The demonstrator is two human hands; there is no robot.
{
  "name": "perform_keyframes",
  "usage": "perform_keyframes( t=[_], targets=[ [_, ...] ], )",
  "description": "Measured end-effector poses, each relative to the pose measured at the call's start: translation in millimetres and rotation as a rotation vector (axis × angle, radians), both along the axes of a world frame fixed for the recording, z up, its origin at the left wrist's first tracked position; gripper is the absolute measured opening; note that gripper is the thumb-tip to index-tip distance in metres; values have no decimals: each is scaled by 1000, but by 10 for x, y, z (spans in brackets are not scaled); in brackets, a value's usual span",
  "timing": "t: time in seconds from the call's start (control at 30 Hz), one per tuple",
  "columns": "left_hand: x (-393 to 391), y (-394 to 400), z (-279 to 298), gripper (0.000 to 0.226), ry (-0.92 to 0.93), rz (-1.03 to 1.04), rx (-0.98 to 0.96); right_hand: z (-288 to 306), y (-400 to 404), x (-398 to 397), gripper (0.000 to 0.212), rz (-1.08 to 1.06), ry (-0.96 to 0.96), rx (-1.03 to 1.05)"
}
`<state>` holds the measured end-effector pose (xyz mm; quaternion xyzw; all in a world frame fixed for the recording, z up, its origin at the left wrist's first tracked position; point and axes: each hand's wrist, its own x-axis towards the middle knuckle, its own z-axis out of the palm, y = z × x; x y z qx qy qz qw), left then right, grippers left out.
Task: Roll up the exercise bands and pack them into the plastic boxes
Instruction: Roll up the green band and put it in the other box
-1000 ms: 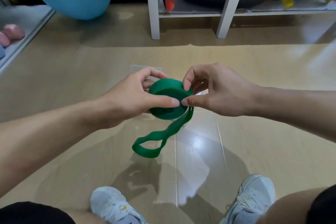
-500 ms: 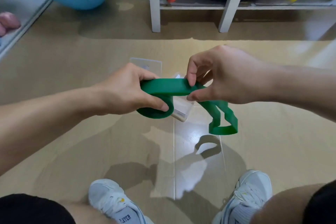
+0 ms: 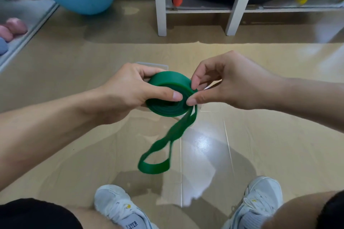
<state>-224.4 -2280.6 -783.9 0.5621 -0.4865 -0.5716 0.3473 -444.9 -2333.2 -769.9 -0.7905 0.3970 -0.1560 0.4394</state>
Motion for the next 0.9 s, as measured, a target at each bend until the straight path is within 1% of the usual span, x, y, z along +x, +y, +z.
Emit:
perform_keyframes(
  t=[0.13, 0.23, 0.33, 0.37, 0.4, 0.43, 0.47, 0.53, 0.57, 0.6, 0.67, 0.73, 0.83, 0.9],
  targets=[
    [2, 16, -48, 39, 98, 22, 52, -51, 33, 37, 30, -34, -58, 32],
    [-19, 8, -99, 45, 182, 72, 96, -87, 31, 68, 32, -97, -84, 29],
    [-35, -21, -109, 49, 187, 78, 104, -87, 6, 86, 30, -155, -55, -4],
    [-38, -32, -101, 49, 152, 61, 87, -78, 5, 92, 28, -154, -16, -36],
    [-43, -45, -93, 48, 65, 32, 52, -65, 12, 95, 25, -144, 31, -74],
    [-50, -55, -87, 47, -88, -8, -6, -53, 23, 97, 23, -126, 84, -122],
    [-65, -57, -84, 48, -282, -55, -72, -38, 43, 103, 21, -103, 142, -180],
    [-143, -20, -77, 54, -615, -162, -160, 4, 93, 133, 19, -45, 262, -304],
    [-201, 9, -77, 56, -720, -200, -182, 25, 113, 147, 19, -15, 315, -361],
    [-261, 33, -73, 53, -792, -211, -210, 40, 131, 158, 19, 11, 356, -406],
    [-332, 42, -80, 38, -864, -185, -274, 42, 155, 160, 20, 61, 402, -472],
    [-335, 33, -75, 28, -875, -175, -302, 11, 176, 152, 21, 116, 411, -527],
    [-275, 34, -58, 22, -755, -179, -232, -35, 181, 123, 21, 159, 393, -527],
    [-234, 42, -27, 26, -652, -154, -175, -41, 139, 91, 22, 160, 343, -444]
  ],
)
